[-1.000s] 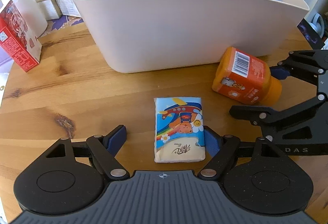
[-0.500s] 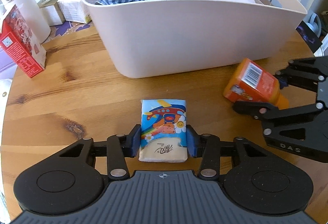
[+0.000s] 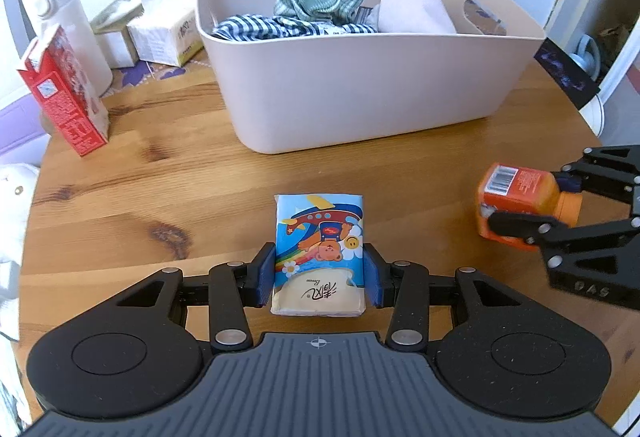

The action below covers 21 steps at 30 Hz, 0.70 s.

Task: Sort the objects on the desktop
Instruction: 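Carry the tissue pack and orange bottle up over the beige basket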

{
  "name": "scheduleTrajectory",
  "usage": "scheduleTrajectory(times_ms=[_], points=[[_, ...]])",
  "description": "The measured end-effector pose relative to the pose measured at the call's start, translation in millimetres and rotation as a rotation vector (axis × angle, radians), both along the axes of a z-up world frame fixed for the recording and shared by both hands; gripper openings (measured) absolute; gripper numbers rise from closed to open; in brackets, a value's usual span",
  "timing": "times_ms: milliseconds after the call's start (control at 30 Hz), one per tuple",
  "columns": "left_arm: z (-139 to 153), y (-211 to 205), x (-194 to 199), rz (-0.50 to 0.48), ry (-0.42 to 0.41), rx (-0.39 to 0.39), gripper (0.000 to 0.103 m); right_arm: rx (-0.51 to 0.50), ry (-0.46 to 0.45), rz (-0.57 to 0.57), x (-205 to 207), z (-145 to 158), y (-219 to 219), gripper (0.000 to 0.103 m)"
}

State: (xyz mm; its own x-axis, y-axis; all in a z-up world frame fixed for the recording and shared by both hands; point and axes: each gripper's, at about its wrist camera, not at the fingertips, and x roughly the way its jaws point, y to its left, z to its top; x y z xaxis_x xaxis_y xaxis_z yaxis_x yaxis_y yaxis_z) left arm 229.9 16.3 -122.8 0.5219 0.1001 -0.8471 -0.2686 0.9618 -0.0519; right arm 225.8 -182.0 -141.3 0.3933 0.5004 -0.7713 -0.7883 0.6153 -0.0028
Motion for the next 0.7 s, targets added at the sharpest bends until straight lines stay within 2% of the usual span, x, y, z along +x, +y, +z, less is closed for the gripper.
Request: scheduleTrajectory(times_ms=[333,700], points=[[22.3,-2.1,-32.2,-0.004,-0.04,0.027,0.045,0.037,-0.04,-0.065,-20.3,27.9,-28.8,0.037],[53.7,-0.8,-40.1,-0.017,-0.113,0.039,0.045,0.066,-0.124,-0.107,-25.6,65.4,-39.1,0.037]])
